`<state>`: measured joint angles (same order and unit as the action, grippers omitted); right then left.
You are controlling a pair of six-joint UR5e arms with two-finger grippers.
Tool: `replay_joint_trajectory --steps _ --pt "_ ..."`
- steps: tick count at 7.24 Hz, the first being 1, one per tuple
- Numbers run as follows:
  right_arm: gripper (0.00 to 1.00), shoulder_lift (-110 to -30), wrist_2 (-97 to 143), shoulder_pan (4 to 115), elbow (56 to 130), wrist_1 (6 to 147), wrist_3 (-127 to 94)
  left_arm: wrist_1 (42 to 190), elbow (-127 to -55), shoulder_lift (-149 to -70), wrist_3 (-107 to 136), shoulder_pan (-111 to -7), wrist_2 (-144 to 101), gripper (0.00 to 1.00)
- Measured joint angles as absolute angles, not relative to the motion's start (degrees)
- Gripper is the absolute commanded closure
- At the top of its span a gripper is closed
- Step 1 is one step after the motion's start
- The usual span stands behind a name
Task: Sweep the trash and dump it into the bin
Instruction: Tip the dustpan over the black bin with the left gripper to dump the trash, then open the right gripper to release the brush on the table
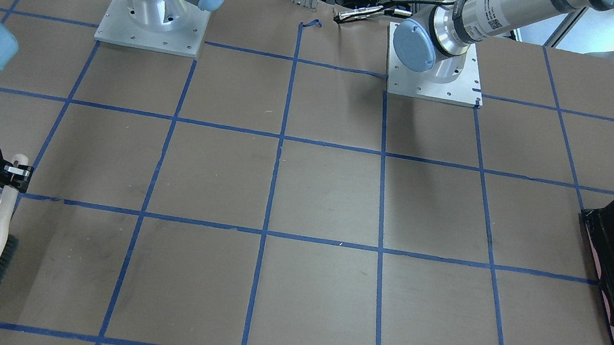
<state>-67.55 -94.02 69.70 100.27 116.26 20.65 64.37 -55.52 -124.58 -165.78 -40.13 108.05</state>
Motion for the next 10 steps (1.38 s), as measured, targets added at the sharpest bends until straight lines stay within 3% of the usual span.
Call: replay_joint_trajectory --steps 1,2,3,5,7,10 --pt "0.95 -67.5 -94.0 69.7 100.7 116.3 20.8 64.1 -56.0 -124.4 -165.9 -40.2 108.1 1.00" --pt "0.39 -67.4 -93.9 69.7 101.0 116.4 20.8 64.0 -56.1 -124.3 -165.9 -40.2 108.1 1.00" --pt "0.00 -67.4 -93.9 69.7 101.1 116.5 20.8 64.0 -56.0 -124.2 -165.9 -40.2 108.1 1.00" --pt "0.00 -67.6 -94.3 69.7 100.9 116.8 20.8 66.0 -55.3 -124.0 -165.6 -40.3 106.5 1.00" --pt "0.00 -69.0 -94.5 69.8 100.6 116.6 20.6 77.2 -52.9 -123.0 -159.4 -40.5 101.3 1.00" --pt "0.00 -76.2 -94.3 70.1 97.2 111.6 17.7 91.9 -50.2 -122.2 -142.4 -47.4 95.8 1.00"
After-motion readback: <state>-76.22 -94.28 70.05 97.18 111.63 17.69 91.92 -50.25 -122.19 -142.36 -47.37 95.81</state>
